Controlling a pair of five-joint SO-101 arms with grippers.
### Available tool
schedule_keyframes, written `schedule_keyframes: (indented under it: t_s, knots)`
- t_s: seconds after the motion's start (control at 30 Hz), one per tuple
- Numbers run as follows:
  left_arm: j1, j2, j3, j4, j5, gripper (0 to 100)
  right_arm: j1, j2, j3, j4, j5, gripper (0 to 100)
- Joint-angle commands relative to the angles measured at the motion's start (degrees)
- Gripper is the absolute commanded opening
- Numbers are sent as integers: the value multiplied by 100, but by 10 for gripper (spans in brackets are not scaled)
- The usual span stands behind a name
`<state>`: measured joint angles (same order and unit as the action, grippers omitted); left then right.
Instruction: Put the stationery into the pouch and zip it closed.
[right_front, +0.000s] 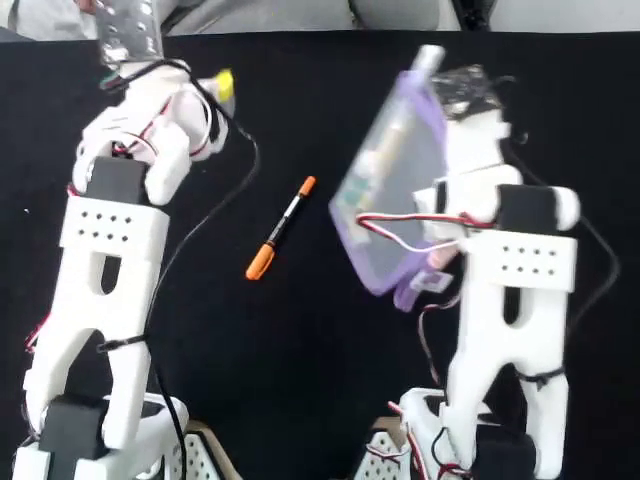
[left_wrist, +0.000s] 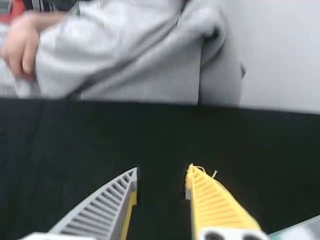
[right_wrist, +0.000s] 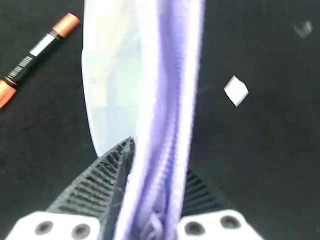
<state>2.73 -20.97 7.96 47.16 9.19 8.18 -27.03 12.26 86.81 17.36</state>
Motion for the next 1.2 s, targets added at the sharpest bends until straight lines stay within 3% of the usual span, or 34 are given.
schedule_keyframes:
  t_s: [0.0, 0.17, 0.33, 0.53, 0.8, 0.97, 1.17]
  knots:
    - [215, 18, 752, -378, 220, 162, 475, -75, -593, 220, 220, 11]
    - [215, -18, 1736, -1837, 589, 164, 457, -171, -813, 563, 264, 11]
    - [268, 35, 1763, -2629, 1864, 166, 457, -523, -532, 589, 756, 11]
    - [787, 44, 989, -2848, 3059, 166, 466, -804, -303, 589, 923, 11]
    - [1974, 44, 945, -2866, 3578, 167, 237, -866, -110, 721, 1011, 11]
    - [2044, 35, 857, -2998, 3886, 167, -26, -875, -31, 897, 1081, 11]
    - [2105, 26, 884, -3279, 4993, 164, -35, -875, -31, 914, 1081, 11]
